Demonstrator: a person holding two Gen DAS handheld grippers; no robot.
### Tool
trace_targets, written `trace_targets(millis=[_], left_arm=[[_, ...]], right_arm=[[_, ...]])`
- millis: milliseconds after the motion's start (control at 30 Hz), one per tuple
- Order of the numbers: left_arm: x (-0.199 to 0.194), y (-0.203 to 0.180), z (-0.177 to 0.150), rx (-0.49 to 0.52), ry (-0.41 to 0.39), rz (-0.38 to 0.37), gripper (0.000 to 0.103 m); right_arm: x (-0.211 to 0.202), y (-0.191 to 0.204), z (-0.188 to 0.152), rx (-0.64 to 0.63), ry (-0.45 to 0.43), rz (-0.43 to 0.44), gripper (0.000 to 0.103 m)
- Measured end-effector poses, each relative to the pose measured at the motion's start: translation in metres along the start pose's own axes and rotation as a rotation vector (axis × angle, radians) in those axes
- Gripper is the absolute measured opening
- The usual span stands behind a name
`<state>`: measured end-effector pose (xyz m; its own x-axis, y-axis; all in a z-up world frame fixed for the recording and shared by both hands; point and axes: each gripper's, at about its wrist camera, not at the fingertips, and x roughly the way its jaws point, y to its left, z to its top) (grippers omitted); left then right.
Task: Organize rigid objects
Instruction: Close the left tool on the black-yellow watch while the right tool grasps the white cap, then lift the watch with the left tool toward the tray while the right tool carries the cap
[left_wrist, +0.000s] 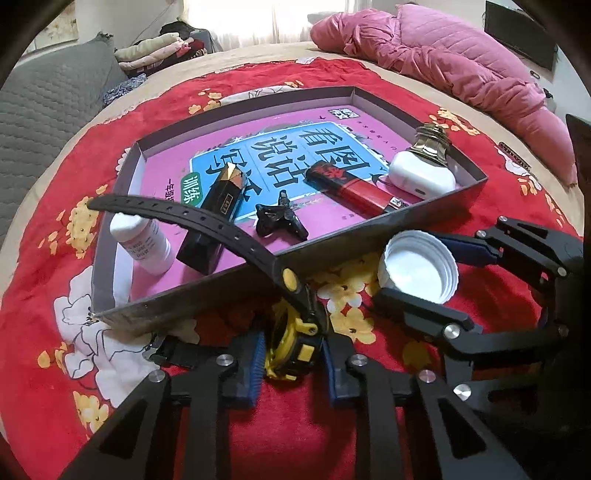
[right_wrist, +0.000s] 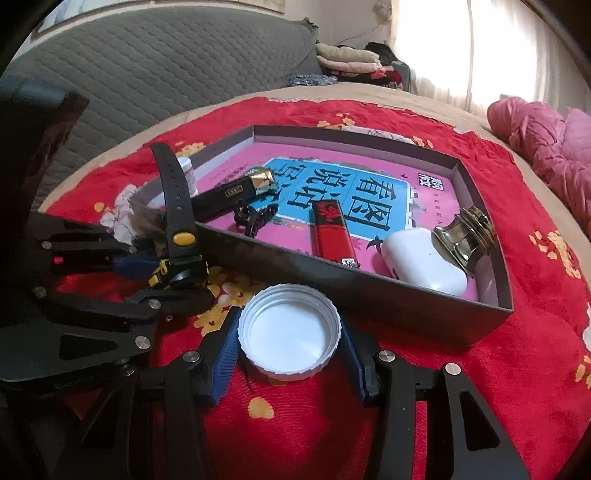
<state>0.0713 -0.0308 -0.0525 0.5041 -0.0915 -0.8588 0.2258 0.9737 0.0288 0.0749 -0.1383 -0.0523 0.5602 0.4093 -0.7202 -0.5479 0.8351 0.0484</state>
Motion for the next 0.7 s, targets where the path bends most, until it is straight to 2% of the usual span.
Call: trace_targets(millis=[167, 367, 700], left_arm=[[-0.014, 0.002, -0.002, 0.006, -0.048, 0.02, 0.02], [-0.036, 0.009, -0.001, -0.032, -0.093, 0.013, 0.018], [-0.07, 0.023, 0.021, -0.091, -0.205, 0.026, 0.017]], right_arm=[[-0.014, -0.001, 0.004, 0.004, -0.04, 0.012, 0.052], [-0.03, 0.001, 0.01, -0.009, -0.102, 0.013, 0.052], [-0.045, -0.006, 0.018, -0.003, -0.17, -0.005, 0.052]])
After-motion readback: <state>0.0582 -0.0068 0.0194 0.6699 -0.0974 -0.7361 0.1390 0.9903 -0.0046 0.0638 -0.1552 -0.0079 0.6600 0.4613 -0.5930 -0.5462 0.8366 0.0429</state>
